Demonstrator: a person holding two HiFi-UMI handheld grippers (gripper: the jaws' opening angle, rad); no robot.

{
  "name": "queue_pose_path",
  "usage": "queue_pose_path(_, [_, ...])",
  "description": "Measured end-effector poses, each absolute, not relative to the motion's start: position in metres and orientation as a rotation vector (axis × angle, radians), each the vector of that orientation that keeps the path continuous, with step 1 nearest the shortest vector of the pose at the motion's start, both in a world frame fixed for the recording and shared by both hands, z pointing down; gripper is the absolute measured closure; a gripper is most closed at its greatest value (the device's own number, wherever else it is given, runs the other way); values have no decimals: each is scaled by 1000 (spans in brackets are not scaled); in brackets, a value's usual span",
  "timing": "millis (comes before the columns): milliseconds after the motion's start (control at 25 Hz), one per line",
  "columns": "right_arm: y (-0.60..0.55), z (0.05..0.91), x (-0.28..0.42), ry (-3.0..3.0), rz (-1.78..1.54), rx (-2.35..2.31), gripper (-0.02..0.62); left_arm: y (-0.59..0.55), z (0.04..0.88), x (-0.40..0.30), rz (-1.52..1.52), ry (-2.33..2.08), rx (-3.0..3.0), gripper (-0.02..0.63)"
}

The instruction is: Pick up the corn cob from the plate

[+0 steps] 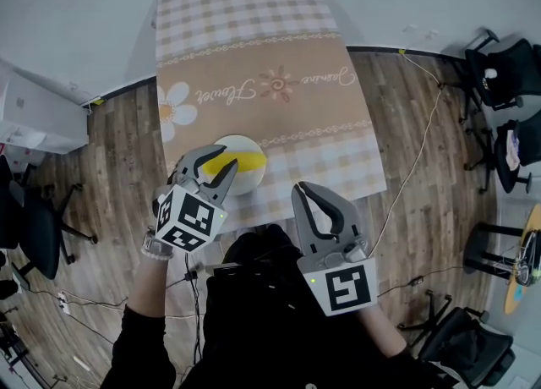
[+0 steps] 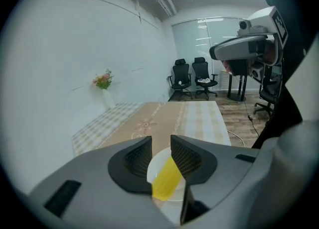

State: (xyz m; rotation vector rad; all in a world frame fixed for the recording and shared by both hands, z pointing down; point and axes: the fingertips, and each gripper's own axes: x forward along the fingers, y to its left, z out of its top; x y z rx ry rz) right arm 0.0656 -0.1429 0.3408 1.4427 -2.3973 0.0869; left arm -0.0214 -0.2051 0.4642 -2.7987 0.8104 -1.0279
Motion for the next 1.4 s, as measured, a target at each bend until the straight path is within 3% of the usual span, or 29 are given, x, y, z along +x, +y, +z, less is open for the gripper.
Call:
queue_pose_path(360, [-144, 348, 78, -2371, 128, 1465, 551, -200, 520, -8, -1315, 508, -2711, 397])
queue_pose_path(1400, [-130, 369, 92, -2351, 233, 1475, 551, -195, 624, -11, -1818, 20, -2457, 328])
